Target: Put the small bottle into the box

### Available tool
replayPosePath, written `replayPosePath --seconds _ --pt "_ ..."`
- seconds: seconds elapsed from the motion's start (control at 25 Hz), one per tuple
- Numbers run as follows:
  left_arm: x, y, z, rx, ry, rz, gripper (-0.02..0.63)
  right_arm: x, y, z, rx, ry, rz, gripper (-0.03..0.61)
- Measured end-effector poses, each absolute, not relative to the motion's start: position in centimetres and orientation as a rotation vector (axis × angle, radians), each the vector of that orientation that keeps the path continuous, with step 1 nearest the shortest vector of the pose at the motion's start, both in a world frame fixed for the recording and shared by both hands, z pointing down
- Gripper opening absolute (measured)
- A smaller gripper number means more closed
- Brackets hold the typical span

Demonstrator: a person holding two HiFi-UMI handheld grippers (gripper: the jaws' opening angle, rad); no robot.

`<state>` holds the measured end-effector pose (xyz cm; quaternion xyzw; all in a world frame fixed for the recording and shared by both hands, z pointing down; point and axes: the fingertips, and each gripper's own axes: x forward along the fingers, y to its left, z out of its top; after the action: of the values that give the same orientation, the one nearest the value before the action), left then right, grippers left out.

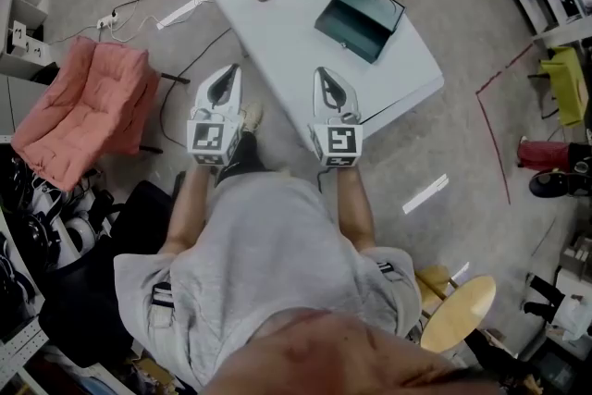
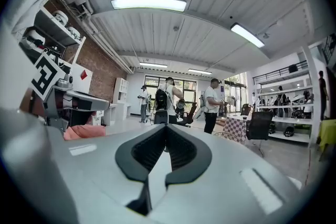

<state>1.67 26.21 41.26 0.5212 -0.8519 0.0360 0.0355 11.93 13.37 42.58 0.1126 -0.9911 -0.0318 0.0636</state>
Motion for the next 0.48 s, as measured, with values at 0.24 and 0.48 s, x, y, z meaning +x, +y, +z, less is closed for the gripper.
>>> replayPosePath --seconds 0.24,0.48 --pt "-5.0 22.2 41.6 1.640 -2.560 0.110 0.011 5.6 10.6 42.8 0.367 -2.977 -0.041 0.003" --pt "-10.6 17.7 41.2 1.721 -2.497 0.104 0.011 0.2 7.8 42.8 0.426 -2.948 -0.024 0.003"
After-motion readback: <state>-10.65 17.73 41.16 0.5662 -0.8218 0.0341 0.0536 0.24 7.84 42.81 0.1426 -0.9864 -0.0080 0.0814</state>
